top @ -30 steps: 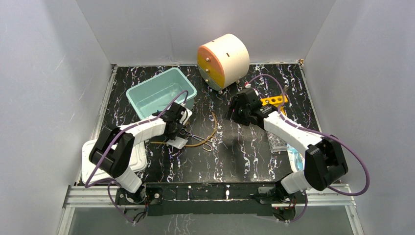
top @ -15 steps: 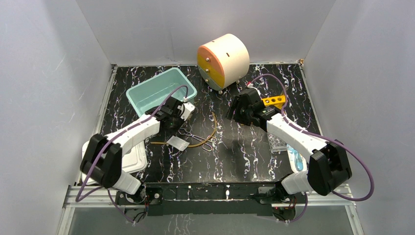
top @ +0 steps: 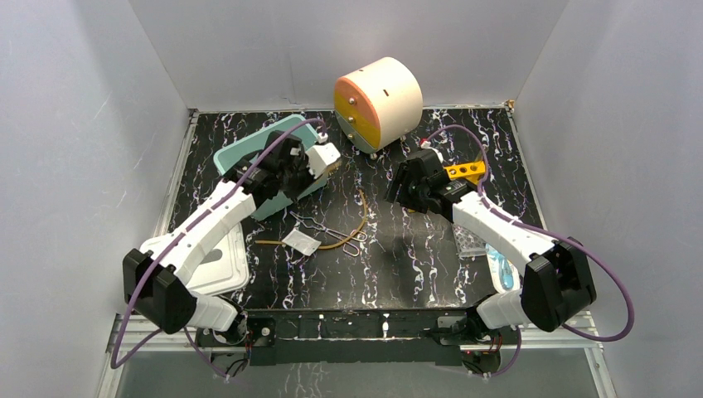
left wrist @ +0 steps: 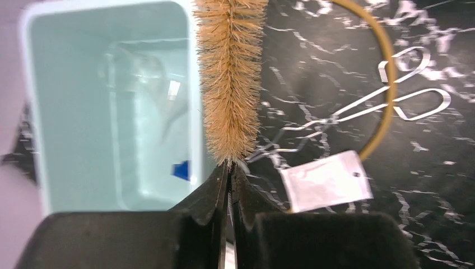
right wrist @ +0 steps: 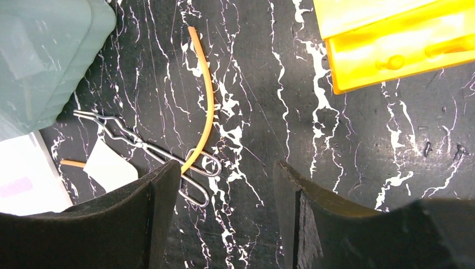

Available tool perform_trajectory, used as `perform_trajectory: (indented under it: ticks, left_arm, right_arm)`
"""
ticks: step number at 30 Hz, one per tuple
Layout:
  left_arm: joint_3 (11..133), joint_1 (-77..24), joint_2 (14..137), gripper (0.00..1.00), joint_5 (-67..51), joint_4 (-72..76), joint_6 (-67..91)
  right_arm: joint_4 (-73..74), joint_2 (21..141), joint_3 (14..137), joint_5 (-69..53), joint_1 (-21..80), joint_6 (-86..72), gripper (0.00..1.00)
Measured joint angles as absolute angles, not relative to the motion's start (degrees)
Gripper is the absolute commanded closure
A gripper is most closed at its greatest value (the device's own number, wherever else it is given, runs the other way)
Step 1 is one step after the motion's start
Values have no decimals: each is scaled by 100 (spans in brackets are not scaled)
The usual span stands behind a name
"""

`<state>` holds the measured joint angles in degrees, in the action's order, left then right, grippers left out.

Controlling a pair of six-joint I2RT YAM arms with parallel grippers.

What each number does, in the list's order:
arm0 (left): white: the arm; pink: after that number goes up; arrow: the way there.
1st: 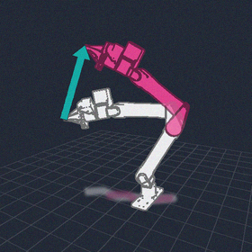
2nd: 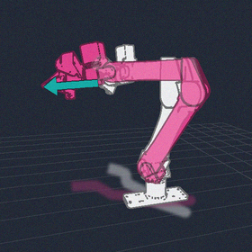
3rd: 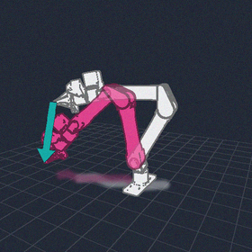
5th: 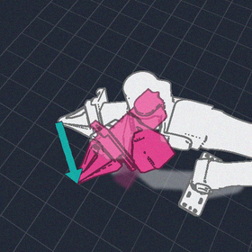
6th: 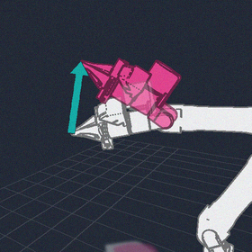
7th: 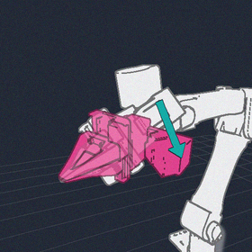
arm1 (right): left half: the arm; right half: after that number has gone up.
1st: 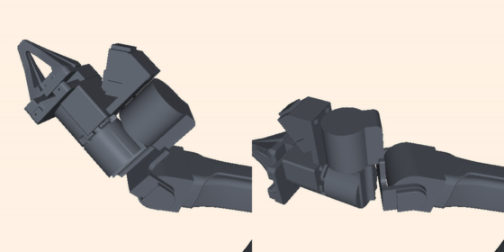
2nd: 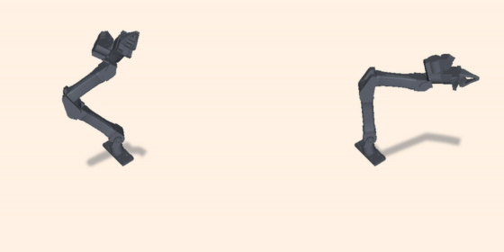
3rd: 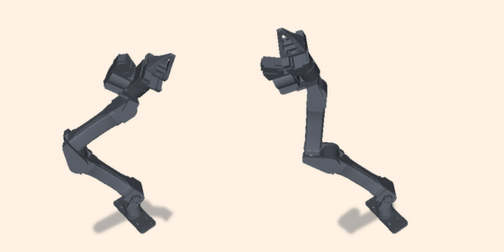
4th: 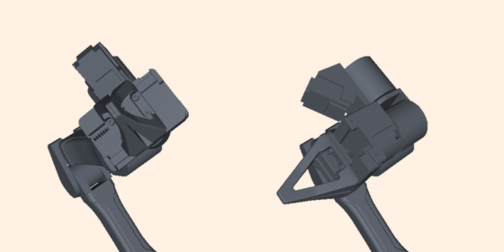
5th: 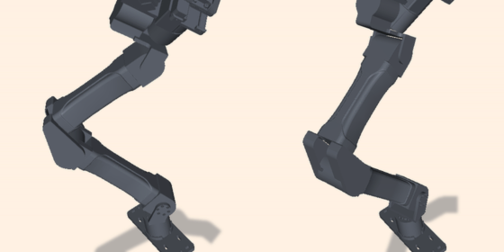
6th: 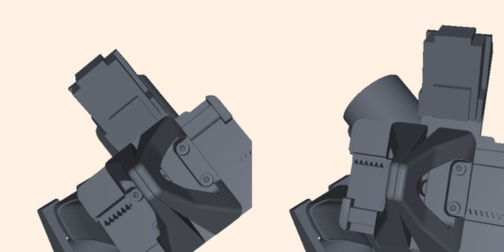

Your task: Organize the chemistry lab equipment

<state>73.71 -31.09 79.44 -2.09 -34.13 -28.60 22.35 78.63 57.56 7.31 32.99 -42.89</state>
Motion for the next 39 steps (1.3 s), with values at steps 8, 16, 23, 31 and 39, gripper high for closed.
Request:
perform_trajectory:
  ticks: [8,16,23,31,39]
  left_arm:
    - [8237,-2521,8724,100,281,-3500,-4209]
    - [8484,-1441,9181,100,202,-3347,-5048]
    - [8042,-1100,9472,100,148,-2803,-5424]
    - [7911,-985,10197,100,427,-2359,-5747]
    - [8099,-967,10641,93,600,-2272,-5745]
  right_arm:
    - [2436,8215,6243,679,3280,-4134,30]
    - [2567,8501,6462,537,3273,-4112,31]
    - [2696,8680,6595,344,3273,-4117,31]
    - [2716,8783,6602,189,3273,-4117,31]
    - [2718,8788,6602,130,3273,-4117,31]
